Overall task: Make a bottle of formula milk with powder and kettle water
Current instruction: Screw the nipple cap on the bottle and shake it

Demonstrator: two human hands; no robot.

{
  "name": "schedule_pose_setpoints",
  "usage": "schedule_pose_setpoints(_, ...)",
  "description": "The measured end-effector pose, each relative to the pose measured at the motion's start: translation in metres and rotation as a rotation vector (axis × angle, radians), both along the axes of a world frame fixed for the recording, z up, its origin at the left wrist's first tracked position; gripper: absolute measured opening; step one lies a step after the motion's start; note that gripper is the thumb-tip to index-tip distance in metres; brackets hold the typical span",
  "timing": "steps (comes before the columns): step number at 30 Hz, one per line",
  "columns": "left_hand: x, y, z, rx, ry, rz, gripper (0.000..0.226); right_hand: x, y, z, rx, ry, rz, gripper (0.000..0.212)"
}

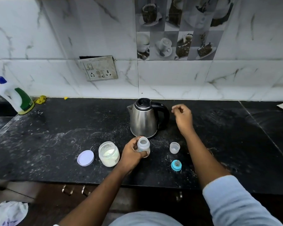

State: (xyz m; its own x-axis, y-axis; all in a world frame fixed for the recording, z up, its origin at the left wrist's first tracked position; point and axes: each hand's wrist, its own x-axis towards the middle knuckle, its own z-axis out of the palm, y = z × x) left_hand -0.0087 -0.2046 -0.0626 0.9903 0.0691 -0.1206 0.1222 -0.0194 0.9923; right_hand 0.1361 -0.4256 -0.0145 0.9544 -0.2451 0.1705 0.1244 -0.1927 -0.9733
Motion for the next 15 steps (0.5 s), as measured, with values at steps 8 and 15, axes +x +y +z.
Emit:
schedule_pose_setpoints(8, -0.004, 0.001, -0.005, 0.015, 0.018, -0.028, 0.057, -0.116, -0.032, -0.059, -0.650, 0.208, 0.195, 0.009)
schedule_pose_setpoints(15, -0.007, -0.002, -0.005, 0.025, 0.019, -0.064, 0.057, -0.151, -0.019, -0.083, -1.061, 0.455, 0.344, 0.054)
